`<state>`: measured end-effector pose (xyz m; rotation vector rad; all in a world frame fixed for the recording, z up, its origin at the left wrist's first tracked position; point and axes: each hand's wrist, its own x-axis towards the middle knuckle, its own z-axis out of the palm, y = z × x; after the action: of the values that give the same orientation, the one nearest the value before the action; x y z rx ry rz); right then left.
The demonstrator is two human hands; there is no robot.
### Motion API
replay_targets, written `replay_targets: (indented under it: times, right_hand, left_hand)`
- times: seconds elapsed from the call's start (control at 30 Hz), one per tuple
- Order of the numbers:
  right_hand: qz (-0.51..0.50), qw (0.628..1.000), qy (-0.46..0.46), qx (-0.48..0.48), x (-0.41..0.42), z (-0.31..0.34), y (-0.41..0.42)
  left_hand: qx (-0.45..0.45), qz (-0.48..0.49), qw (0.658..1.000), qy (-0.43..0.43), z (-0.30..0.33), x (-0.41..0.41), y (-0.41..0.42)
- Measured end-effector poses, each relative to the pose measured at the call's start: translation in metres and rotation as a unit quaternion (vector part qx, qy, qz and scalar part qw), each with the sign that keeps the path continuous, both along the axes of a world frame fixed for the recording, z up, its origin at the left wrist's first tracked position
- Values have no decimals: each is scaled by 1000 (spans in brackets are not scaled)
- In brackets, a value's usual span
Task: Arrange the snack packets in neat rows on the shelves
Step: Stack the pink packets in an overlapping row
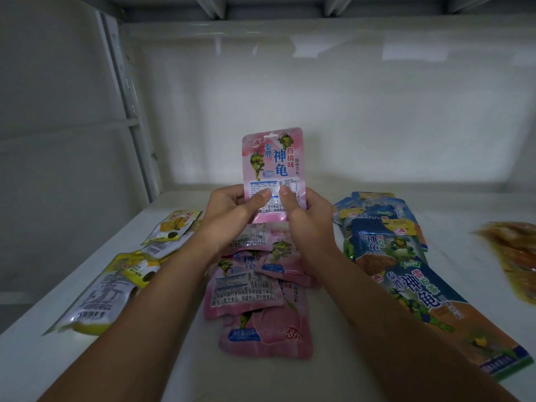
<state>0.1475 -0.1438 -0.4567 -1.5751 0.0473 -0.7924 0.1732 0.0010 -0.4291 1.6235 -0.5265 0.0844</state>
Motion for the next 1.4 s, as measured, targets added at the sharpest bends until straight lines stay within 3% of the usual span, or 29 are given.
replay_targets:
  times: [0.23, 0.5, 0.7, 0.97, 1.13, 1.27, 1.4]
  right_hand:
    - [-3, 999, -6, -52, -3, 0, 5]
    - [-50, 996, 24, -76, -3, -3, 2]
    - [-94, 985, -36, -136, -2, -2, 1]
    - [-137, 967, -35, -212, -2, -7, -3]
    - [-115, 976, -43, -178, 0, -7, -4]
    - [-69, 993, 1, -101, 4, -5, -4]
    - [-52, 994, 37, -93, -2, 0, -7]
  left_hand:
    - [10, 10, 999, -31, -1, 3, 1]
    - [-53, -4, 999, -8, 0, 0, 1]
    - [-63, -17, 998, 11, -1, 2, 2]
    - [-4, -23, 1000, 19, -4, 4, -2]
    - [17, -14, 1000, 22, -6, 9, 2]
    - [31, -26, 999, 9, -4, 4, 0]
    - [3, -55, 997, 55, -1, 3, 0]
